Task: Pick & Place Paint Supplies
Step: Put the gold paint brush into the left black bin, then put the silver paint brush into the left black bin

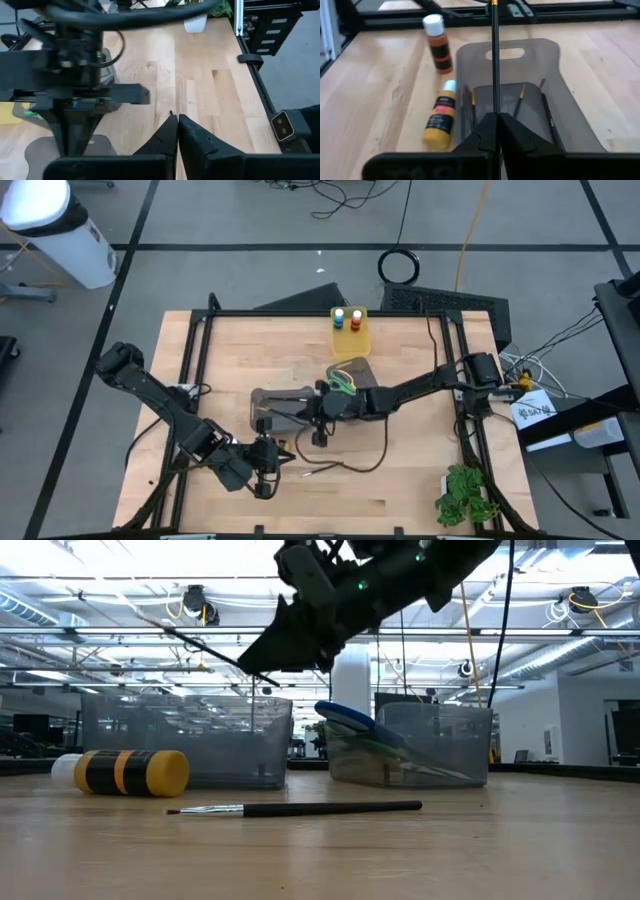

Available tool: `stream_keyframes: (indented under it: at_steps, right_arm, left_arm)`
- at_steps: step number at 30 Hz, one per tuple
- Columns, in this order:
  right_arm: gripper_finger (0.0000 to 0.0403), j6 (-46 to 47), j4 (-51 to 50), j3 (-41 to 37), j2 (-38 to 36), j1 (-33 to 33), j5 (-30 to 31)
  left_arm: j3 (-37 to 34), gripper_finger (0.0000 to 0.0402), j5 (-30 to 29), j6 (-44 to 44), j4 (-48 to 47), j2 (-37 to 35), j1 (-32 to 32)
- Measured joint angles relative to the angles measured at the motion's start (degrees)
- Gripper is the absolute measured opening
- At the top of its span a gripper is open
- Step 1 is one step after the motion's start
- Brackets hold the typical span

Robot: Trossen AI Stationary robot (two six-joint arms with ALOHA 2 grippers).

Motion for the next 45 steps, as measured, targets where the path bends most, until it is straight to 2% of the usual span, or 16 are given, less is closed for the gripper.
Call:
stream_keyframes:
  at_steps: [11, 16, 20, 24, 29, 32, 35, 37, 42, 45]
  right_arm:
    - [0.0123, 3.0, -0.9, 0.0, 0.0, -0.6, -1.1]
    - [0.0156, 2.4, 0.8, 0.0, 0.0, 0.5, -2.6]
    - [0.0163, -1.6, 2.8, 0.0, -2.5, 4.4, -4.3]
    - [0.0157, -5.2, 1.0, -0.1, -6.5, 9.8, -3.6]
    - [0.0141, -10.3, 0.3, 0.0, -10.6, 18.2, 3.7]
    - [0.0134, -11.1, 0.9, 0.1, -10.9, 22.0, 9.1]
    - [0.0131, -11.2, 0.4, 0.0, -10.6, 24.4, 14.1]
    - [0.0130, -11.0, 0.2, 0.0, -10.7, 24.9, 14.4]
    - [0.0129, -7.3, -3.7, 0.0, -10.7, 25.0, 13.8]
    - [0.0129, -6.8, -5.6, 0.0, -10.7, 24.9, 13.9]
  left_arm:
    - [0.0, 0.0026, 0.0, -0.9, -0.3, 0.0, -0.1]
    - [0.0, 0.0026, 0.1, -2.7, -0.3, 0.0, -0.1]
    - [-2.8, 0.0026, 0.7, -6.9, 3.5, 0.0, -0.1]
    - [-9.5, 0.0026, 5.7, -8.1, 12.2, 0.1, 0.0]
    - [-19.0, 0.0026, 6.8, -10.7, 28.3, 0.9, 0.1]
    - [-20.6, 0.0024, 7.6, -9.4, 31.6, 5.5, 0.1]
    - [-16.4, 0.0008, 10.9, -6.9, 31.7, 13.1, 1.0]
    - [-12.5, 0.0007, 12.6, -5.3, 28.7, 17.0, 2.2]
    - [-2.7, 0.0013, 14.3, -6.6, 12.9, 23.3, 4.6]
    - [0.6, 0.0005, 15.8, -8.4, 6.3, 25.4, 5.3]
